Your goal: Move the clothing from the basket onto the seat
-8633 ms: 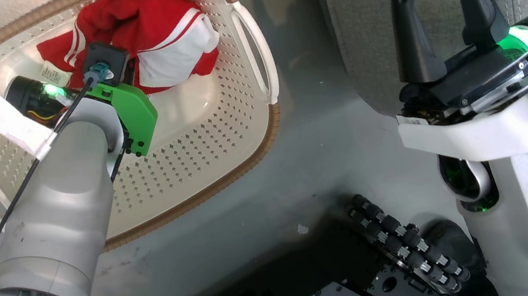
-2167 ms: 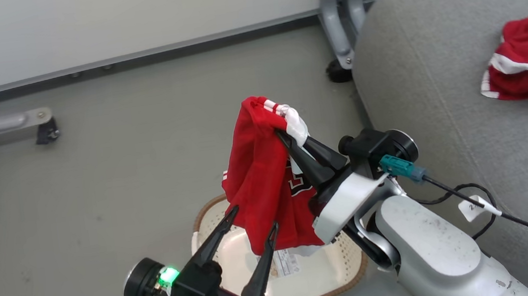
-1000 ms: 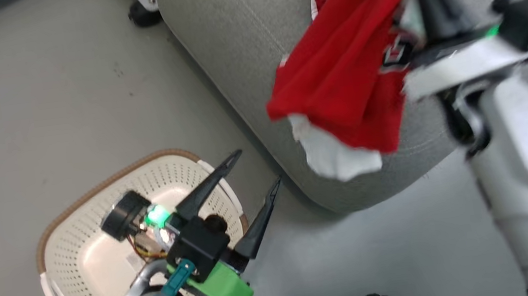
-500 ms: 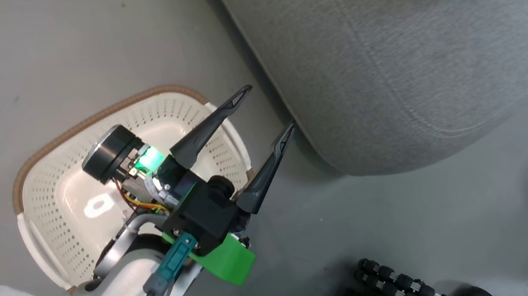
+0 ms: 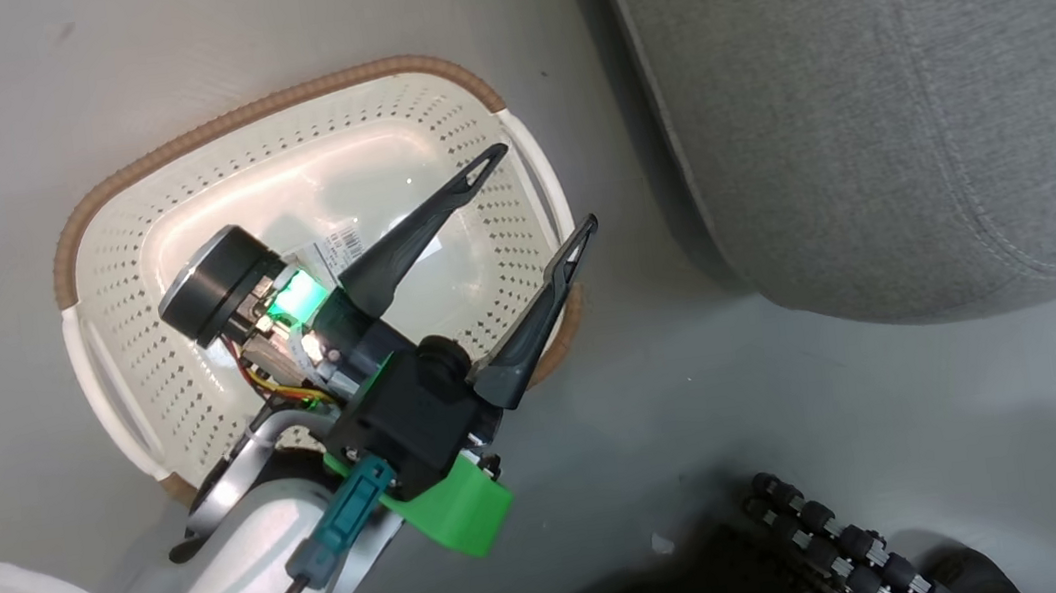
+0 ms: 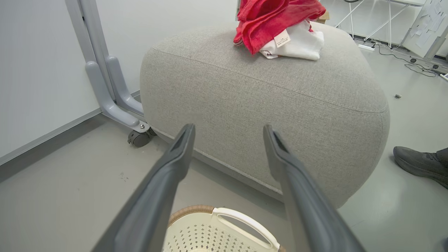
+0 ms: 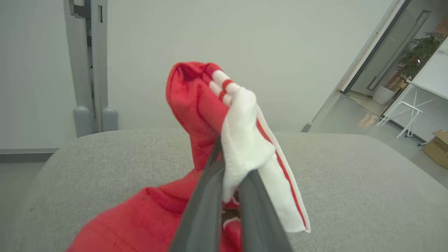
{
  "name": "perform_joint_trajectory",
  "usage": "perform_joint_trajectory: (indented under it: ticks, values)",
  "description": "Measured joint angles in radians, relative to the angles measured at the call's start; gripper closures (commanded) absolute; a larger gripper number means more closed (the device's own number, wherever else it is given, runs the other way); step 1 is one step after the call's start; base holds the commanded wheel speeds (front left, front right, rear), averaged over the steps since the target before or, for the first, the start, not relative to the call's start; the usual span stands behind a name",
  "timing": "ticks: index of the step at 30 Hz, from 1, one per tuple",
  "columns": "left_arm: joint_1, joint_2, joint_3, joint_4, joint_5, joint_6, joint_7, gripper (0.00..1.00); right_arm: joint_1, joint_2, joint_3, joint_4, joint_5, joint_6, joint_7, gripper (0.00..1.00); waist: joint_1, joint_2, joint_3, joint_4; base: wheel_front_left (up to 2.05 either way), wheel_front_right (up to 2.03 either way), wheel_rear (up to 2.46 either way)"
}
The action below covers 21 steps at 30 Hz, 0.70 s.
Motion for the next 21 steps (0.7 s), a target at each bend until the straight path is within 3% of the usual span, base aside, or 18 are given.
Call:
perform_joint_trajectory:
  ticks: [1, 2, 3, 4, 5, 12, 21]
  values:
    - [-0.002, -0.002, -0.002, 0.005, 0.0, 0.0, -0.004, 0.0, 0.015, 0.004, -0.013, 0.007, 0.001, 0.0, 0.0, 1.0, 0.0, 0.0, 0.003, 0.006, 0.0, 0.0, 0.0]
    - [-0.004, -0.004, -0.003, 0.012, -0.001, 0.001, -0.01, 0.0, 0.033, 0.008, -0.025, 0.014, -0.002, 0.0, 0.0, 0.92, -0.0001, 0.0, 0.006, 0.012, 0.0, 0.0, 0.0]
    - [-0.004, -0.007, -0.004, 0.018, -0.002, 0.001, -0.016, 0.0, 0.051, 0.017, -0.038, 0.018, -0.002, 0.0, 0.0, 0.58, -0.0001, 0.0, 0.007, 0.017, 0.0, 0.0, 0.0]
    - [-0.004, -0.011, -0.006, 0.025, -0.004, 0.001, -0.024, 0.0, 0.071, 0.027, -0.048, 0.024, -0.003, 0.0, 0.0, 0.07, -0.0001, 0.0, 0.004, 0.02, 0.0, 0.0, 0.0]
    - [-0.004, -0.013, -0.007, 0.031, -0.005, 0.001, -0.032, 0.0, 0.086, 0.033, -0.058, 0.026, -0.005, 0.0, 0.0, 0.0, -0.0001, 0.0, 0.001, 0.022, 0.0, 0.0, 0.0]
    - [-0.001, -0.044, -0.009, 0.097, -0.03, 0.022, -0.1, 0.0, 0.24, 0.078, -0.14, -0.046, -0.019, 0.0, 0.0, 0.0, -0.0002, 0.0, -0.063, 0.031, 0.0, 0.0, 0.0]
    - [0.068, -0.065, 0.036, 0.182, -0.092, 0.075, -0.176, 0.0, 0.493, 0.209, -0.206, -0.222, -0.067, 0.0, 0.0, 0.0, -0.0003, 0.0, -0.195, 0.047, 0.0, 0.0, 0.0]
